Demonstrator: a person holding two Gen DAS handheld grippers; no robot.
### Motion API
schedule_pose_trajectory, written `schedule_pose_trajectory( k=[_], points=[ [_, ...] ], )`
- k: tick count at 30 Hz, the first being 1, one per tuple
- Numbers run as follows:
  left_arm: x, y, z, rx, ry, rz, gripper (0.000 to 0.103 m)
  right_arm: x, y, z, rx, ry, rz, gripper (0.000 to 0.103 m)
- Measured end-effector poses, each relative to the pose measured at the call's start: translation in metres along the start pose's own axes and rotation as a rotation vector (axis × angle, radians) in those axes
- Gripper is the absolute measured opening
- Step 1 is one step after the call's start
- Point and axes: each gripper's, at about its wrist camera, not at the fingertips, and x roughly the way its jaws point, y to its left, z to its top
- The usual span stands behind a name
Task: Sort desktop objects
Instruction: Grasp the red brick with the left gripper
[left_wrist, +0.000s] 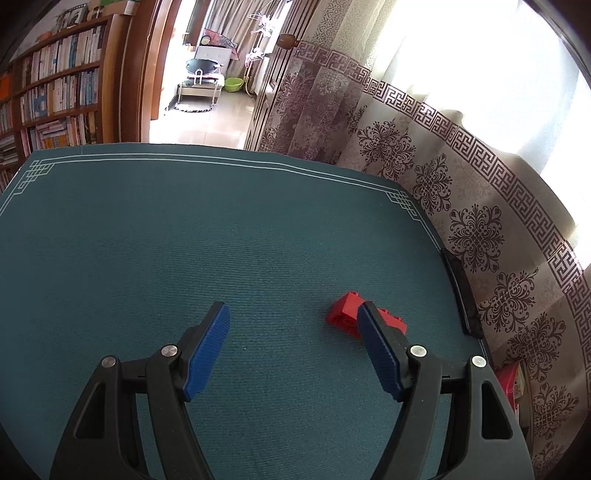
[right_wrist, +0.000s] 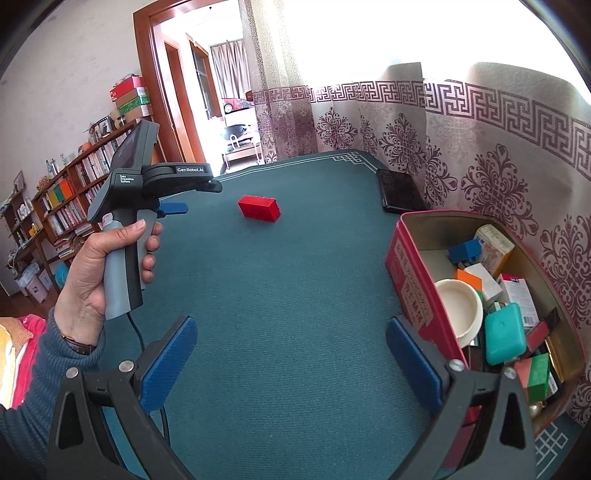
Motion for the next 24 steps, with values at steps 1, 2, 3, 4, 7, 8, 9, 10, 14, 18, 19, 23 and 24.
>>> schedule_pose_trajectory(
  k=[1,2,3,4,7,8,9,10,14,18,19,23,24],
  points=[
    [0.003,0.001,-0.001,-0.008,0.007,-0.011,0.074,0.003,0.0,0.0,0.0,0.004,0.008,0.102],
    [0.006,0.0,-0.002,-0.014,0.015,-0.016,0.074,0.006,0.0,0.0,0.001,0.009,0.017,0.102],
    [0.008,-0.001,-0.004,-0.023,0.022,-0.021,0.074,0.009,-0.001,-0.001,0.003,0.013,0.024,0.102],
    [0.011,-0.002,-0.005,-0.032,0.027,-0.031,0.074,0.012,-0.002,-0.001,0.005,0.018,0.03,0.102],
    [0.019,-0.01,-0.008,-0.068,0.04,-0.072,0.074,0.019,-0.006,-0.004,0.009,0.031,0.038,0.102],
    [0.021,-0.013,-0.009,-0.077,0.045,-0.077,0.074,0.021,-0.008,-0.006,0.013,0.037,0.041,0.102],
    [0.025,-0.018,-0.009,-0.082,0.05,-0.077,0.074,0.023,-0.01,-0.007,0.02,0.042,0.047,0.102],
    [0.029,-0.022,-0.01,-0.083,0.055,-0.072,0.074,0.025,-0.013,-0.008,0.028,0.047,0.051,0.102],
    [0.048,-0.043,-0.014,-0.074,0.086,-0.045,0.074,0.031,-0.022,-0.01,0.056,0.057,0.063,0.102],
    [0.056,-0.056,-0.017,-0.073,0.071,-0.016,0.08,0.032,-0.019,-0.012,0.02,0.049,0.056,0.102],
    [0.057,-0.058,-0.017,-0.066,0.062,-0.006,0.081,0.032,-0.019,-0.013,0.013,0.047,0.054,0.102],
    [0.063,-0.058,-0.012,-0.077,0.061,0.01,0.083,0.034,-0.018,-0.017,0.001,0.049,0.065,0.102],
    [0.064,-0.056,-0.011,-0.088,0.067,0.011,0.084,0.034,-0.018,-0.017,0.0,0.051,0.068,0.102]
  ],
)
